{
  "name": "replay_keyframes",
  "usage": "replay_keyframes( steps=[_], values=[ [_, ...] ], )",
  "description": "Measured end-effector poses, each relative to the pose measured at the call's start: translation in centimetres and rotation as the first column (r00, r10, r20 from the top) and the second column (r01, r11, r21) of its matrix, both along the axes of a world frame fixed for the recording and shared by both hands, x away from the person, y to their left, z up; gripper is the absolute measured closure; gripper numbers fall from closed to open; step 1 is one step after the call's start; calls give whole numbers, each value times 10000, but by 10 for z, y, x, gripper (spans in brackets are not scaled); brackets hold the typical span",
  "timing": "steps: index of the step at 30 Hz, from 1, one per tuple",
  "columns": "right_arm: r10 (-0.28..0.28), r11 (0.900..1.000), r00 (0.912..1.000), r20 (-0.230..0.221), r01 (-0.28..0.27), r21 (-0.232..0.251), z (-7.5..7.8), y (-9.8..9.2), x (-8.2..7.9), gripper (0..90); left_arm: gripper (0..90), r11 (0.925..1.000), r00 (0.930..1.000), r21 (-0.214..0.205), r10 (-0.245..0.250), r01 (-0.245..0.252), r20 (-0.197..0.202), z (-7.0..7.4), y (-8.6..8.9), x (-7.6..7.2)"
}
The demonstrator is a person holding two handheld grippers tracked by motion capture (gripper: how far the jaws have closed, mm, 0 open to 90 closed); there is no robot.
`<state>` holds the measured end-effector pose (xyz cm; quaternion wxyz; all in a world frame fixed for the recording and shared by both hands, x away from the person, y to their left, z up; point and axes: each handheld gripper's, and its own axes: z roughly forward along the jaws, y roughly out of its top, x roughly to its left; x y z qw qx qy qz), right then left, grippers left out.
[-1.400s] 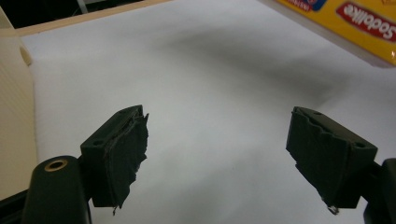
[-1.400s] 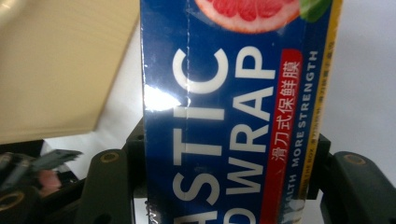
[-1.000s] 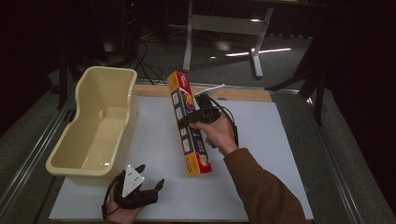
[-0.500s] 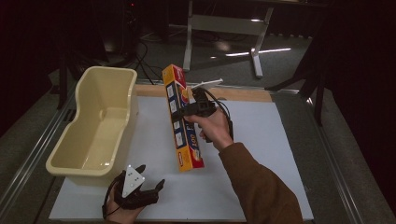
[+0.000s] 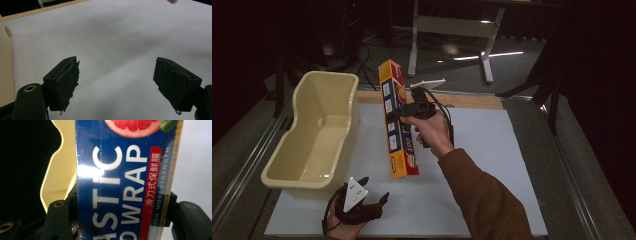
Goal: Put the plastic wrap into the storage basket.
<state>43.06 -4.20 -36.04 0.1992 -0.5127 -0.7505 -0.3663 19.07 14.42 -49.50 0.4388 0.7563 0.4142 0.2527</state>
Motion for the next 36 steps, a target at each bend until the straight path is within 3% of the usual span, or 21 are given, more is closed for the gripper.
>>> replay_keyframes(
  steps=[12, 21, 26, 29, 36],
  values=[
    [-271, 9973, 9988, -401, 298, 669, 5, 16, 6, 409, 200, 10000, 10000, -66, 22, -22, 22, 0, 0, 0],
    [-324, 9949, 9989, -337, 354, 944, 9, 26, 2, 409, 201, 9999, 10000, -64, -97, 97, 13, -1, -3, 0],
    [-580, 9873, 9967, -563, 656, 1447, 11, 31, 3, 408, 201, 9998, 9999, -63, -166, 166, -3, -1, -4, 0],
    [-681, 9862, 9959, -603, 763, 1468, 12, 35, 3, 408, 201, 9998, 9998, -87, -185, 185, -5, -1, -4, 0],
    [-857, 9743, 9931, -799, 1003, 2017, 15, 44, 1, 408, 204, 9997, 9997, -79, -221, 222, 66, 0, -5, 0]
  ],
)
